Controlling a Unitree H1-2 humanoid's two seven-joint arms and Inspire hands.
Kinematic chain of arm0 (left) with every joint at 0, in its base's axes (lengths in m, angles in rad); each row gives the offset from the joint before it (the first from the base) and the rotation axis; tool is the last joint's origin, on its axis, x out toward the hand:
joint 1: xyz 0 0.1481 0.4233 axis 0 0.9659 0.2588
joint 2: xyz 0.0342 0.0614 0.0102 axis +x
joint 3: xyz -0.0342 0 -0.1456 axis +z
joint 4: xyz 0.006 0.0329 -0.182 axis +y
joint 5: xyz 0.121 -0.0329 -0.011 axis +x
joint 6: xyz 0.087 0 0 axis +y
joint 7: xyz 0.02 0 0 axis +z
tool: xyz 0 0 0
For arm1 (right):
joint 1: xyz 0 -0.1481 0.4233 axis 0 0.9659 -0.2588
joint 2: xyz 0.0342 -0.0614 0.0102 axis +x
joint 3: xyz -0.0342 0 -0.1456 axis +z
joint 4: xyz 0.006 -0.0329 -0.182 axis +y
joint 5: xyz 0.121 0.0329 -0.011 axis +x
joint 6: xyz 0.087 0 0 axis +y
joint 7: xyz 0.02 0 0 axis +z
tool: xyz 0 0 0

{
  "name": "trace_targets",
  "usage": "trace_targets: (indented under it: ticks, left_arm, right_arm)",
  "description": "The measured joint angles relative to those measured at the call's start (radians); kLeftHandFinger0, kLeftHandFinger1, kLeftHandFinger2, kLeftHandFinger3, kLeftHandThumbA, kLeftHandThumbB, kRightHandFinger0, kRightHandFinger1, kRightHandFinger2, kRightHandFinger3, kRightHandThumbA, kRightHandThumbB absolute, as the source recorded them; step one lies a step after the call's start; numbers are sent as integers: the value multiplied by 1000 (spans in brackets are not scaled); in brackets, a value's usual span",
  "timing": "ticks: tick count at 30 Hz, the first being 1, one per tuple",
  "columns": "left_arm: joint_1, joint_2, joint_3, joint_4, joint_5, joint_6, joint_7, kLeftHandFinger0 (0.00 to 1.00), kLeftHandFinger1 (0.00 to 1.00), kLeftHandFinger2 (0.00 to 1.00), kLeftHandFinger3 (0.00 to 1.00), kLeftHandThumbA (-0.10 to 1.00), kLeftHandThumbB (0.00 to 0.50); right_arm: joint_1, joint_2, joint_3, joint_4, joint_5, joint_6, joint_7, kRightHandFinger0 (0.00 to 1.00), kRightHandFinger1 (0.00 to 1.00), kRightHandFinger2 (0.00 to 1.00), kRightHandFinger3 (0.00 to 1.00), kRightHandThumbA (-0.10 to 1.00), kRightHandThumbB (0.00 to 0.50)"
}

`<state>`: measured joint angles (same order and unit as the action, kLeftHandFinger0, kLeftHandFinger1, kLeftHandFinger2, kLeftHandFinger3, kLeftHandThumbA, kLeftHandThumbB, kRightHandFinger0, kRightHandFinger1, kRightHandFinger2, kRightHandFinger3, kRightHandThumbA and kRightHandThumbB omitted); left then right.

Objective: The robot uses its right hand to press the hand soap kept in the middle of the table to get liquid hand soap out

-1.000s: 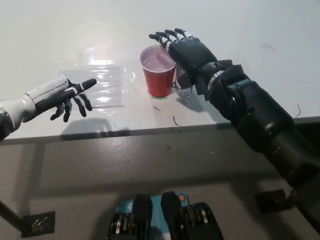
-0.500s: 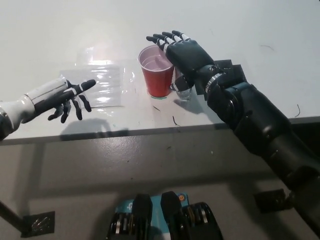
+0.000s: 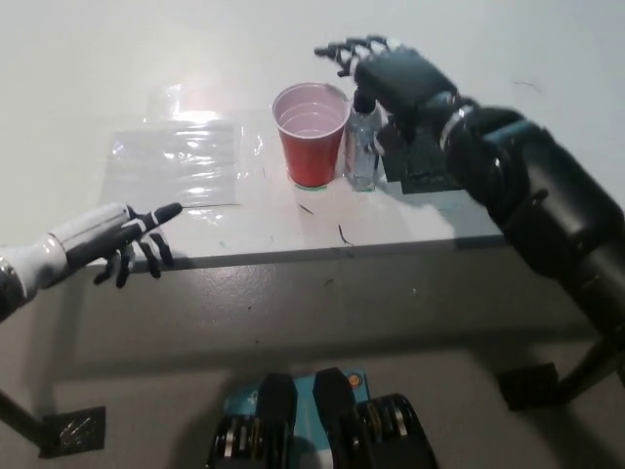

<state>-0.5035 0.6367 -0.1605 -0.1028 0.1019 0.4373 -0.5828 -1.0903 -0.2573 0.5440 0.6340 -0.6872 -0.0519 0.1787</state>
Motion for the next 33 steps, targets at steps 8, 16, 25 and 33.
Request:
trace_targets:
  ticks: [8, 16, 25, 33]
  left_arm:
    - [27, -1, 0, -5, 0, 0, 0, 92, 175, 344, 637, 1000, 203]
    - [48, -1, 5, -8, 0, 1, 0, 102, 194, 361, 637, 1000, 209]
    - [79, -1, 19, -10, -1, 0, 1, 107, 185, 351, 614, 1000, 190]
    - [95, -2, 40, -11, -3, -3, 1, 117, 199, 373, 628, 1000, 200]
  right_arm:
    - [-76, 27, -42, -13, 9, 25, 50, 1000, 1000, 1000, 1000, 1000, 450]
    - [-122, 28, -77, -33, 14, 26, 61, 1000, 1000, 1000, 1000, 1000, 438]
    - [-101, -43, -128, -147, 28, 33, 95, 1000, 1000, 1000, 1000, 1000, 449]
    - [30, -111, -267, -423, 90, 114, 159, 1000, 1000, 1000, 1000, 1000, 500]
